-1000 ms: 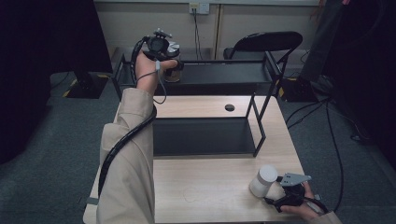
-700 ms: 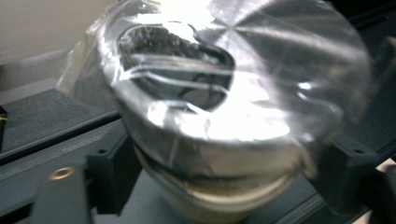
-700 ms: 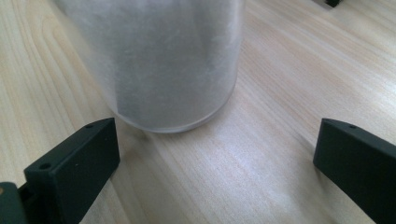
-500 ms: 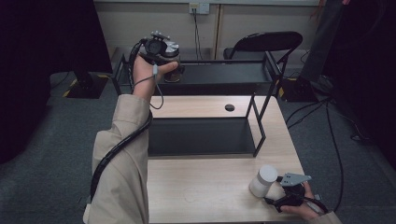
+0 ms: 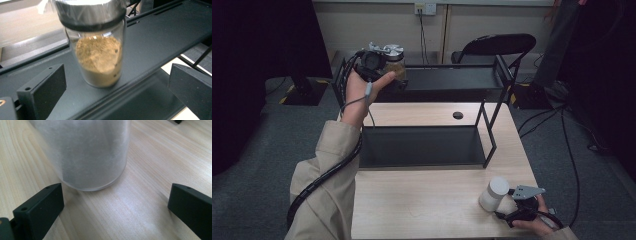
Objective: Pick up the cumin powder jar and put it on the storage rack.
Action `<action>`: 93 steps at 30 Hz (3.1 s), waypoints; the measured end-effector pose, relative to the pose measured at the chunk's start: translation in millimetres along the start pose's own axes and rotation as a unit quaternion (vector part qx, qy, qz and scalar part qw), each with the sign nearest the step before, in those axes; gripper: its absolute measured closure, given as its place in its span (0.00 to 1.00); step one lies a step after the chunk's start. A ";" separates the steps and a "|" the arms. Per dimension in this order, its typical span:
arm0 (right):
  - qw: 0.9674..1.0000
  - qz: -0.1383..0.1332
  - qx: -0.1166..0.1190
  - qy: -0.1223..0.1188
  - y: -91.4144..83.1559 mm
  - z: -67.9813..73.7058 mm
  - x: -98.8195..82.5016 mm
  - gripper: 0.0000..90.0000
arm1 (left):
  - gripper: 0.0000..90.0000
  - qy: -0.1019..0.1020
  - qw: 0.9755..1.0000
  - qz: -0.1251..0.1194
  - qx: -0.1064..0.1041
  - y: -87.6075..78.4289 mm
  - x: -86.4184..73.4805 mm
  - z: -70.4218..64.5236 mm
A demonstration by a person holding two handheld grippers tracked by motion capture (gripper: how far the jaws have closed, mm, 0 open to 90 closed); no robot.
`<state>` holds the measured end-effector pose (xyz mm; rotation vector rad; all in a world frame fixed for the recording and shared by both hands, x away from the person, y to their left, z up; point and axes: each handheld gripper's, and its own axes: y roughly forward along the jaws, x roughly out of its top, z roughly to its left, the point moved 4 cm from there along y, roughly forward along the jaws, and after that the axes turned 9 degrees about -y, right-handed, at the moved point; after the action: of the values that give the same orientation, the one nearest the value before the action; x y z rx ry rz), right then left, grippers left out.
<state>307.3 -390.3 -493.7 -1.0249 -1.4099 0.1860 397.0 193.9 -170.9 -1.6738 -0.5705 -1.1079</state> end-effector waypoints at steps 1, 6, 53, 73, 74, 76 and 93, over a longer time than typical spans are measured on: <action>1.000 0.000 0.000 0.000 0.0 0.0 0.0 0.00 | 0.01 0.002 1.000 0.001 -0.004 -1.8 -3.3 0.1; 1.000 0.000 0.000 0.000 0.0 0.0 0.0 0.00 | 0.01 0.014 1.000 -0.006 -0.015 -10.2 -20.1 0.2; 1.000 0.000 0.000 0.000 -0.1 0.0 0.1 0.00 | 0.01 0.011 0.996 0.032 -0.084 -10.9 -162.6 9.2; 1.000 0.000 0.000 0.000 -0.1 0.0 0.1 0.00 | 0.01 -0.004 0.995 0.038 -0.096 -2.9 -214.2 17.8; 1.000 0.000 0.000 0.000 -0.1 0.0 0.1 0.00 | 0.01 -0.005 0.994 0.039 -0.097 -2.2 -216.6 18.1; 1.000 0.000 0.000 0.000 -0.1 0.0 0.1 0.00 | 0.01 -0.009 0.994 0.040 -0.101 -0.9 -221.1 19.2; 1.000 0.000 0.000 0.000 -0.1 0.0 0.1 0.00 | 0.01 -0.023 0.993 0.036 -0.106 7.8 -259.2 25.6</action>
<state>307.3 -390.3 -493.6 -1.0251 -1.4098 0.1865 292.2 249.2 -403.0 -1.8913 -0.4294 -1.1100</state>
